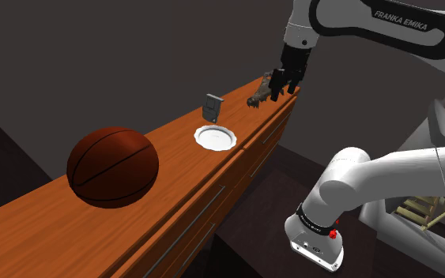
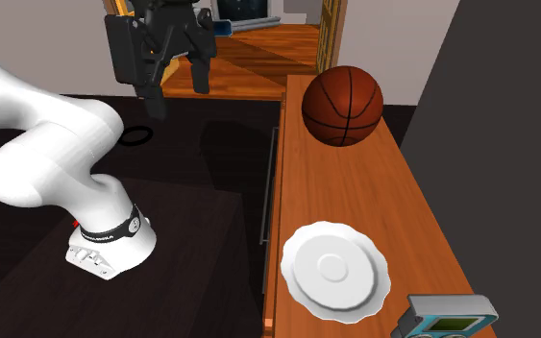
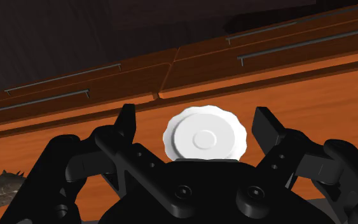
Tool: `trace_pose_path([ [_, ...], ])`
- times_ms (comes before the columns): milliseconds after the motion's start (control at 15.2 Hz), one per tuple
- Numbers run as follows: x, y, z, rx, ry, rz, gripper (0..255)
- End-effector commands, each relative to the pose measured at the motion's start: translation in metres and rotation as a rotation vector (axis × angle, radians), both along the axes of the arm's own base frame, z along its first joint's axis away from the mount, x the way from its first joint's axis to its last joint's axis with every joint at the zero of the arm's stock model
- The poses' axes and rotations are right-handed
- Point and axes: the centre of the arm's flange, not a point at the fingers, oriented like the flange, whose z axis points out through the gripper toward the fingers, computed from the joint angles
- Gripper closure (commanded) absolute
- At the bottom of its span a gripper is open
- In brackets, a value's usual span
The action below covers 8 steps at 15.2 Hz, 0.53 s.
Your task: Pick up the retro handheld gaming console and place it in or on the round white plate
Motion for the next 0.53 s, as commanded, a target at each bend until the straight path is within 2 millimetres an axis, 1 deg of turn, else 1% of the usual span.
trace_pose_path([
  [0, 0.000, 0.000, 0.000, 0.000, 0.000, 0.000, 0],
  [462, 0.078, -0.032, -0.040, 0.029, -0.005, -0.025, 0],
])
